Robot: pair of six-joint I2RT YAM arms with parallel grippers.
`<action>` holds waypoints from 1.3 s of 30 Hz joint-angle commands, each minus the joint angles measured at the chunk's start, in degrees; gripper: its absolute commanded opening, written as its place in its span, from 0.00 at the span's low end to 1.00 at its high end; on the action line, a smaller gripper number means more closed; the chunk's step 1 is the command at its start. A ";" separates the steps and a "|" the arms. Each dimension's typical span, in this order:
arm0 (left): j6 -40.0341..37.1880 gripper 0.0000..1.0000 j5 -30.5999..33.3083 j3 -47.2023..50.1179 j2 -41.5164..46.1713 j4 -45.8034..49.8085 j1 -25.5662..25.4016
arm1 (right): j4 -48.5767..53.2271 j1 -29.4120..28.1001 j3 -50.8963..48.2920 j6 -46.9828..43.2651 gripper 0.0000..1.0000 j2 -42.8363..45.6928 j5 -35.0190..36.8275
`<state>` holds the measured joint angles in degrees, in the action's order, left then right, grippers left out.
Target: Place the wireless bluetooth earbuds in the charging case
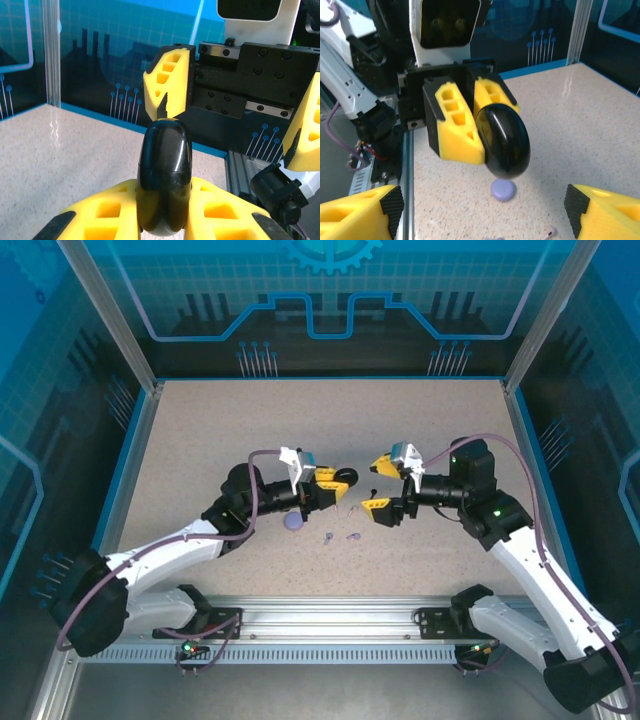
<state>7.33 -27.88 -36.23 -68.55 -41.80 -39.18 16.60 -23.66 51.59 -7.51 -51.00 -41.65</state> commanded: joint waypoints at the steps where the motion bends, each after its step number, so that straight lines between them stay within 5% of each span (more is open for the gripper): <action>1: -0.29 0.08 -0.77 1.38 -1.29 -10.76 -0.40 | -5.70 -2.75 1.10 3.39 0.88 0.28 4.43; 39: -1.33 0.07 -3.02 1.07 0.18 -8.33 -0.85 | -0.08 -2.80 13.82 3.23 0.78 -10.78 12.47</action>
<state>7.31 -29.69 -35.44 -69.87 -49.63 -39.62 15.44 -26.68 63.24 -4.05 -61.65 -29.93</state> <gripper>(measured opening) 0.207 0.778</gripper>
